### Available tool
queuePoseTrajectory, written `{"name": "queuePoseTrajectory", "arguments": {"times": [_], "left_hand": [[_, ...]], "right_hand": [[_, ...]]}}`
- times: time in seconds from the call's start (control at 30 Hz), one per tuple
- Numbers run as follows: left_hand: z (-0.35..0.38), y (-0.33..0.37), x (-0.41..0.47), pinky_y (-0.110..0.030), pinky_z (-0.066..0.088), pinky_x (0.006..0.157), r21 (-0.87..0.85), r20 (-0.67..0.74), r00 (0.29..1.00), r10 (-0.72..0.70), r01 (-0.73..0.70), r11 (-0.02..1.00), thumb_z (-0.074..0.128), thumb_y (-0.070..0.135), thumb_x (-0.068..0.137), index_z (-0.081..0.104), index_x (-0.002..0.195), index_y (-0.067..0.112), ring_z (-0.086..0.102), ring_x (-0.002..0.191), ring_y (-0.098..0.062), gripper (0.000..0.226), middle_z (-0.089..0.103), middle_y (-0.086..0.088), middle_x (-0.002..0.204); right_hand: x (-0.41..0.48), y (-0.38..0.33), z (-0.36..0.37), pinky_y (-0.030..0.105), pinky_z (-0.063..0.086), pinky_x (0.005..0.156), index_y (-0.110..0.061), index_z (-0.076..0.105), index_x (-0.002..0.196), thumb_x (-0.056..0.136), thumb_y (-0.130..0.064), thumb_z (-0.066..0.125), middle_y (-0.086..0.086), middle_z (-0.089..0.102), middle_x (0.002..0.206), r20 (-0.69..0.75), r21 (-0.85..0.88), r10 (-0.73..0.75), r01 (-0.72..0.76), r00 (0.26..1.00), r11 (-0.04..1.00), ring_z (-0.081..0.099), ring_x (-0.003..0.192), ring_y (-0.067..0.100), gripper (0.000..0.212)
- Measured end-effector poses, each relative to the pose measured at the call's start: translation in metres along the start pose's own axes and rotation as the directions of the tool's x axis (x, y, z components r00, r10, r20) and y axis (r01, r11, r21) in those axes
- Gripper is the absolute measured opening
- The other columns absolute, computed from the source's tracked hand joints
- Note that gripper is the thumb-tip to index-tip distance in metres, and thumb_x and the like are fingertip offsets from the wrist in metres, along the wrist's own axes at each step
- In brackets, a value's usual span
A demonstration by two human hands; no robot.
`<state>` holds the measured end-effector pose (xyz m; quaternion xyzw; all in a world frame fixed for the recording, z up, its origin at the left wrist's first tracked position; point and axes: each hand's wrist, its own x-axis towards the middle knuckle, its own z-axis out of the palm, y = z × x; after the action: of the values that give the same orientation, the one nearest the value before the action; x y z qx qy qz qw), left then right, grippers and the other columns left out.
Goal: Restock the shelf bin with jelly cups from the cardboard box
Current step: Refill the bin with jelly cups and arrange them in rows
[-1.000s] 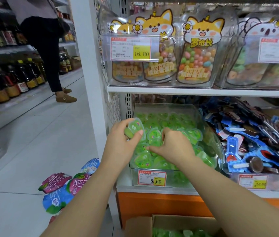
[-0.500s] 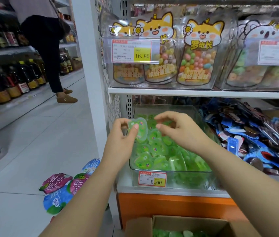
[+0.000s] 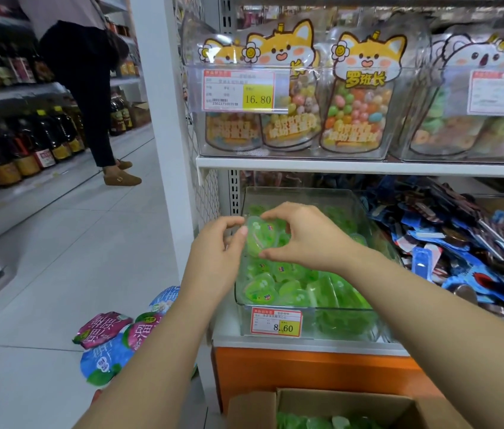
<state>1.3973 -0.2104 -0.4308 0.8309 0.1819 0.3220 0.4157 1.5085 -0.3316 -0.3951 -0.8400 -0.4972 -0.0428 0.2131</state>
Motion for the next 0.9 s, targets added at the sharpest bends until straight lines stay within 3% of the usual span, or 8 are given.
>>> {"name": "queuePoseTrajectory", "arguments": {"times": [0.1,0.2,0.5,0.6,0.73,0.83,0.9], "left_hand": [[0.000,-0.010,-0.003,-0.024,0.041,0.087,0.166,0.083,0.996,-0.032,0.017,0.986,0.055,0.018,0.093,0.060,0.118,0.022,0.054,0.106,-0.013,0.025,0.056,0.000,0.118],[0.000,-0.013,-0.005,-0.015,0.032,0.082,0.222,0.123,0.992,-0.023,-0.005,0.975,0.055,0.017,0.093,0.060,0.117,0.024,0.051,0.103,-0.009,0.026,0.053,0.001,0.121],[-0.004,-0.014,0.000,-0.015,0.033,0.083,0.222,0.140,0.990,-0.037,0.005,0.975,0.053,0.015,0.094,0.060,0.116,0.027,0.047,0.099,-0.002,0.026,0.051,0.004,0.124],[-0.004,-0.015,0.001,-0.014,0.032,0.083,0.235,0.136,0.990,-0.037,0.004,0.972,0.053,0.015,0.094,0.060,0.116,0.026,0.049,0.103,-0.006,0.026,0.052,0.003,0.125],[0.000,-0.015,0.000,-0.010,0.027,0.084,0.305,0.144,0.990,-0.009,-0.035,0.952,0.054,0.015,0.093,0.061,0.120,0.023,0.047,0.117,-0.011,0.028,0.050,0.003,0.129],[0.003,-0.012,-0.001,-0.021,0.031,0.099,0.400,0.169,0.983,0.076,-0.139,0.906,0.051,0.014,0.095,0.060,0.124,0.022,0.045,0.121,-0.014,0.032,0.050,0.004,0.132],[0.005,-0.009,0.002,-0.030,0.022,0.110,0.519,0.217,0.966,0.142,-0.238,0.821,0.046,0.016,0.096,0.056,0.129,0.025,0.040,0.128,-0.014,0.035,0.050,0.007,0.137]], "right_hand": [[0.005,0.006,0.015,0.035,0.039,0.103,-0.024,0.052,0.131,0.069,-0.049,0.075,-0.004,0.056,0.133,0.118,-0.070,0.081,-0.073,0.990,0.995,0.047,0.125,0.018,0.070],[0.007,0.009,0.025,0.033,0.039,0.101,-0.026,0.054,0.126,0.071,-0.051,0.073,-0.006,0.058,0.129,0.173,-0.100,0.104,-0.088,0.979,0.991,0.049,0.122,0.019,0.063],[0.020,0.017,0.041,0.036,0.037,0.088,-0.034,0.052,0.093,0.066,-0.058,0.072,0.005,0.058,0.106,0.234,-0.117,0.156,-0.132,0.960,0.984,0.045,0.109,0.026,0.041],[0.021,0.017,0.043,0.035,0.035,0.088,-0.037,0.053,0.089,0.066,-0.063,0.069,0.003,0.056,0.097,0.218,-0.138,0.149,-0.120,0.965,0.983,0.044,0.108,0.025,0.038],[0.016,0.021,0.038,0.034,0.035,0.093,-0.037,0.061,0.104,0.071,-0.064,0.065,0.002,0.057,0.097,0.187,-0.091,0.141,-0.126,0.972,0.988,0.043,0.110,0.021,0.043],[0.005,0.032,0.026,0.037,0.039,0.098,-0.038,0.064,0.110,0.080,-0.053,0.063,0.003,0.064,0.111,0.047,-0.038,0.166,-0.164,0.985,0.986,0.049,0.112,0.024,0.034],[-0.008,0.039,0.020,0.036,0.038,0.100,-0.033,0.066,0.110,0.086,-0.040,0.061,-0.002,0.066,0.117,0.023,-0.099,0.163,-0.160,0.986,0.982,0.049,0.113,0.022,0.026]]}}
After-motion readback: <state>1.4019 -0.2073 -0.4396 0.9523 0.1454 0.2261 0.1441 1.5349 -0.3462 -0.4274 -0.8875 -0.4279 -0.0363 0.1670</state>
